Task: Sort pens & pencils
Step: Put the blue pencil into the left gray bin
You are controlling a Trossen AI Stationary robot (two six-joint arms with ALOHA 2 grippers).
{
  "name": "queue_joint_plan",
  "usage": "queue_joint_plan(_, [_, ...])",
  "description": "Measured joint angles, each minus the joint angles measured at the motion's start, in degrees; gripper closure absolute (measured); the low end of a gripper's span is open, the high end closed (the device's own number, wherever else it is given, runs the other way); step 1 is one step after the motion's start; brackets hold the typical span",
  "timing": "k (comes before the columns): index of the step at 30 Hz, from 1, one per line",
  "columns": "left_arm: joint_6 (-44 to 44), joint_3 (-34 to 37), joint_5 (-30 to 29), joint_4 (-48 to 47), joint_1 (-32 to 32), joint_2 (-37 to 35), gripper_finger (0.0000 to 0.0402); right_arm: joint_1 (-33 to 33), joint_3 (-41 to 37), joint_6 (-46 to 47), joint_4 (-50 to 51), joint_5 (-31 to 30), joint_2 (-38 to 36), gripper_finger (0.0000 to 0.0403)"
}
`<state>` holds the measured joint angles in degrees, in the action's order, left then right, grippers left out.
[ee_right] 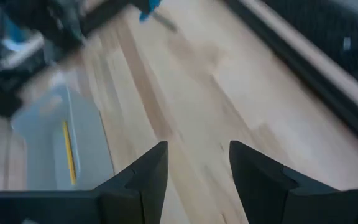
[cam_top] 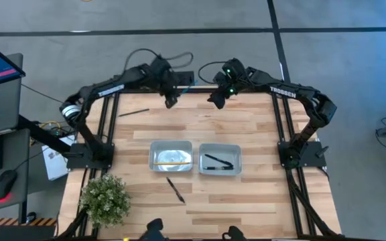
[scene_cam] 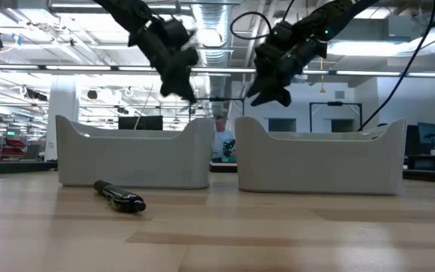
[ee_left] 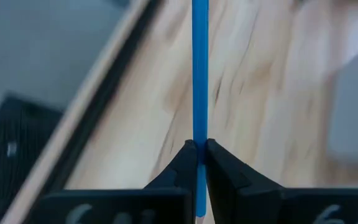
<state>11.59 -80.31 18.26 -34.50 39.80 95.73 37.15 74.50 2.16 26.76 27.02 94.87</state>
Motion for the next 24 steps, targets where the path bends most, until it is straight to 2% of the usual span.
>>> queue_joint_plan(6, [-5.69, -0.07, 7.06, 8.91, 2.62, -4.17, 0.0396, -0.59, 0.00, 6.71, -13.37, 1.78, -0.40, 0.0209])
queue_joint_plan(9, [-7.28, -0.09, 8.14, 11.87, 3.28, -5.09, 0.0396, -0.59, 0.00, 8.34, -18.30, 3.50, -1.38, 0.0211])
queue_joint_plan(14, [-8.27, -0.09, 8.91, 15.82, 3.49, -5.15, 0.0395, -0.59, 0.00, 8.45, -25.76, 1.37, -4.13, 0.0213])
queue_joint_plan(20, [-11.39, -0.09, 14.57, 24.20, 2.84, -5.15, 0.0395, -1.16, 0.00, 9.73, -35.02, 1.18, -5.37, 0.0215])
queue_joint_plan(24, [-12.94, -0.09, 15.79, 28.18, 2.83, -5.17, 0.0395, -1.22, 0.00, 11.40, -37.56, 1.12, -5.38, 0.0220])
